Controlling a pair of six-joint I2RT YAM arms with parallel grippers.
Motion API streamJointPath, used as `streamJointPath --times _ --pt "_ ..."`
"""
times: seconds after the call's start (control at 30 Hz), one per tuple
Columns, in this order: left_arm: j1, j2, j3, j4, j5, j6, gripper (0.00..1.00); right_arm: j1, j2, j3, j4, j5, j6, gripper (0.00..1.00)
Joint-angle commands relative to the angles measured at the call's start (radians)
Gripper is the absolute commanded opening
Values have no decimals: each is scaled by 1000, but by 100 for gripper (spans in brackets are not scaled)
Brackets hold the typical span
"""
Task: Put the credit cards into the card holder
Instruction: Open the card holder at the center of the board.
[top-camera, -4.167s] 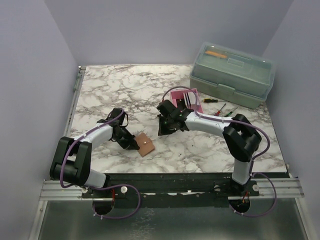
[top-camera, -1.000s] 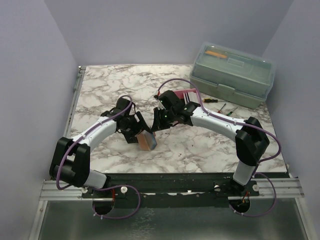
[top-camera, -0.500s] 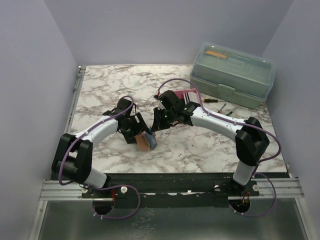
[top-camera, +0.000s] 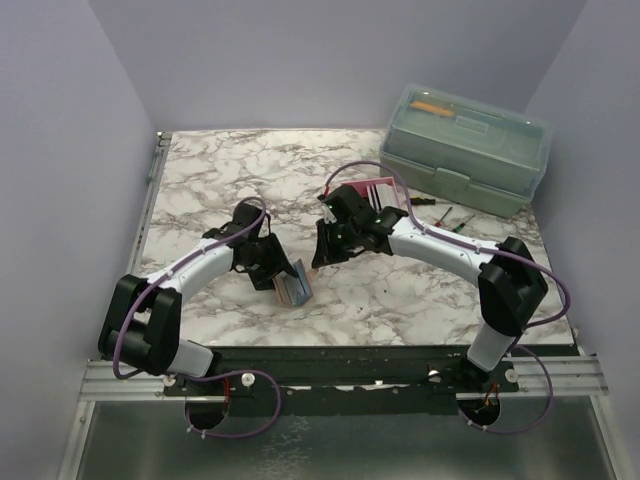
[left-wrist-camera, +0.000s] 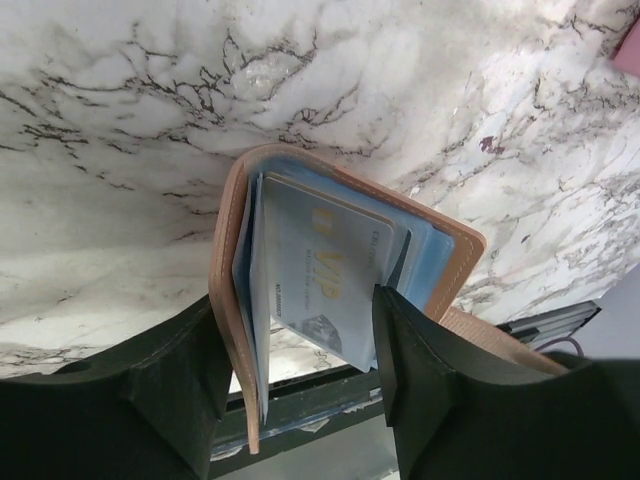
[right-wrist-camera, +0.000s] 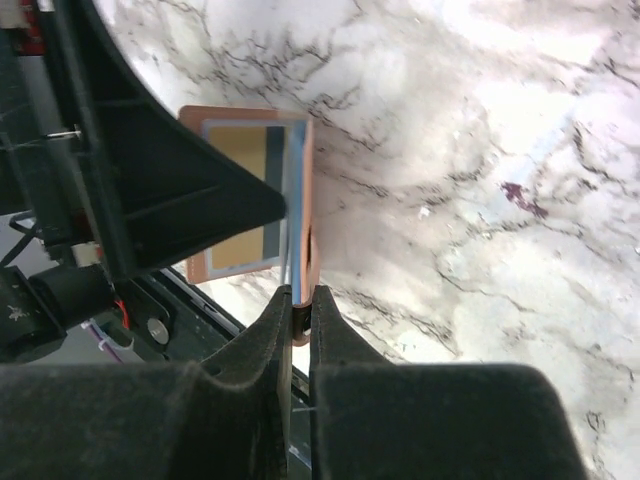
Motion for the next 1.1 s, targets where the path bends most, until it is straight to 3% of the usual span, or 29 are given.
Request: streamJointPath --times 0.0,0.27,0.43,0.57,0.7,0.83,1.07 --pt "-4 -55 -46 -35 -66 19 59 -26 -62 -51 -15 19 30 0" --pt "-4 -70 -49 -34 -71 19 51 -41 -73 -83 -19 29 39 0" --pt "-4 -98 -59 -73 -69 17 44 -41 -34 -4 -206 210 3 3" --pt "-4 -176 -106 -88 -77 16 42 -29 -10 88 -335 314 -77 23" --pt "-4 -190 -118 -91 -60 4 41 -15 -19 162 -338 238 -78 42" --pt "-4 -189 -93 -89 -56 2 47 -15 -32 160 -287 119 -65 52" --pt "-4 -157 -46 -21 87 -17 73 -47 -14 88 -154 -47 -40 51"
